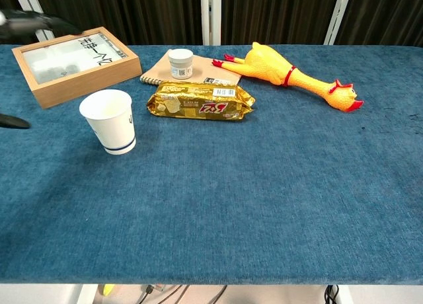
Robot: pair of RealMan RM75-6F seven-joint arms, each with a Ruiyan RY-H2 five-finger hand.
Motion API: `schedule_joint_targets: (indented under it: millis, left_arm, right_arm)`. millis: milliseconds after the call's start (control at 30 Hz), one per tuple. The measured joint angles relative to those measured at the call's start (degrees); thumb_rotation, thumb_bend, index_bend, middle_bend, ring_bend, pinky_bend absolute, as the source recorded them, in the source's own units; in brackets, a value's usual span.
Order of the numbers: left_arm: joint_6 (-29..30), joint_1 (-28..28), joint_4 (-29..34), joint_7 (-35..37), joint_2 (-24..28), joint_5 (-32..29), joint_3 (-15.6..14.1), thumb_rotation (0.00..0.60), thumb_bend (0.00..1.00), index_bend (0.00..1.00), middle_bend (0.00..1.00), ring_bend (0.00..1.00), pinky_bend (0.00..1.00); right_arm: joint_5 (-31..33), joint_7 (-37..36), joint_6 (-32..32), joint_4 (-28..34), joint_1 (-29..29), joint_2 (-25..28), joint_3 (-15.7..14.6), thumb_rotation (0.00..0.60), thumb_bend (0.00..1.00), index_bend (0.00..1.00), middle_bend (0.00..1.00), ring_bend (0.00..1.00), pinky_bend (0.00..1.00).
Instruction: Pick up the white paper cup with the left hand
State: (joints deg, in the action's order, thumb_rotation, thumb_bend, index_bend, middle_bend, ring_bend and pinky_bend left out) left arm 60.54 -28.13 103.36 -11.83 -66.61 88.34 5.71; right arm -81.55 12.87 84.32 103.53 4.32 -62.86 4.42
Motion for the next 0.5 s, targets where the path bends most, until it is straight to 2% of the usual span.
schedule_joint_targets:
  millis: [233,500]
  left_arm:
    - [-6.8,-5.4,-1.6,-1.2,-4.4,-5.7,1.8,0.600,0.03,0.03,0.02,0.00,0.07]
    - [-10.2,-9.3,-3.2,-4.3,-7.2,-9.7,2.5,0.600,0.04,0.06,0.05,0.00,0.13]
  right_arm:
    - [0.6,-2.8,0.2,-0.4,-0.1,1.1,0.7,0.600,0.18,0.00,0.00,0.00,0.00]
    - [0.4,-2.8,-0.6,-0.6,0.2,1.1,0.5,0.600,0.17,0.00,0.00,0.00,0.00]
